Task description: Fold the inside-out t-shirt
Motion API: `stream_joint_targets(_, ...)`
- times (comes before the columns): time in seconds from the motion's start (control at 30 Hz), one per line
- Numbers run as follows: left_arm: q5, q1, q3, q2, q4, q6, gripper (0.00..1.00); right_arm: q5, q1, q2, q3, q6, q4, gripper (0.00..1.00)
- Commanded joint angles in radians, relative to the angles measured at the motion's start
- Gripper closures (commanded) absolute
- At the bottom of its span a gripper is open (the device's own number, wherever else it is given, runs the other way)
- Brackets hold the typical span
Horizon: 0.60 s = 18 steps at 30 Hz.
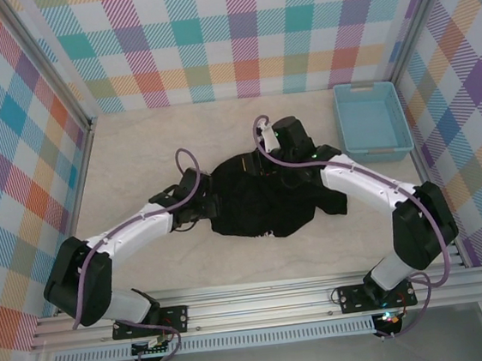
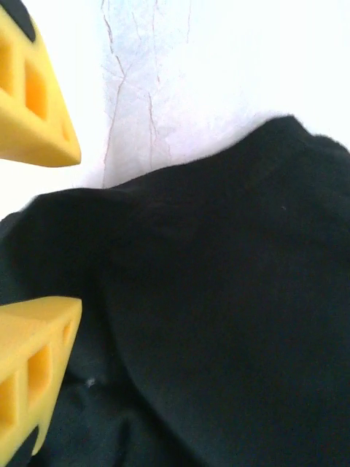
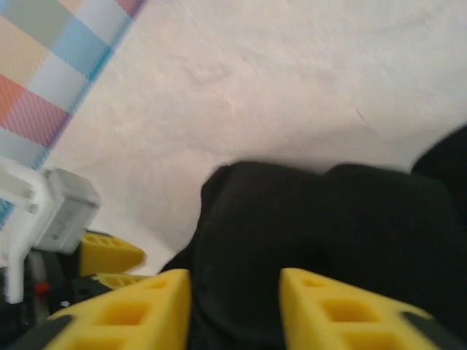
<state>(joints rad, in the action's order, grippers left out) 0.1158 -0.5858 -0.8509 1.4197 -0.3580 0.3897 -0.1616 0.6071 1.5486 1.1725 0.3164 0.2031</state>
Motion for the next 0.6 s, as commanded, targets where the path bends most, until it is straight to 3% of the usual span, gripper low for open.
stream_joint_targets(0.0, 0.037, -0.005, 0.035, -0.080, -0.044, -0.004, 0.38, 0.061, -0.006, -0.024, -0.029, -0.044, 0.140, 0.51)
stream_joint_targets(0.07, 0.019, -0.016, 0.074, -0.145, -0.021, 0.006, 0.32, 0.039, -0.006, -0.060, -0.084, -0.052, 0.168, 0.47)
stream_joint_targets(0.23, -0.007, -0.023, 0.126, -0.236, 0.032, 0.016, 0.28, -0.181, -0.006, -0.081, -0.201, -0.070, 0.084, 0.40)
stream_joint_targets(0.57, 0.014, -0.022, 0.111, -0.256, 0.011, -0.005, 0.28, -0.272, -0.004, 0.169, -0.064, -0.177, -0.030, 0.40)
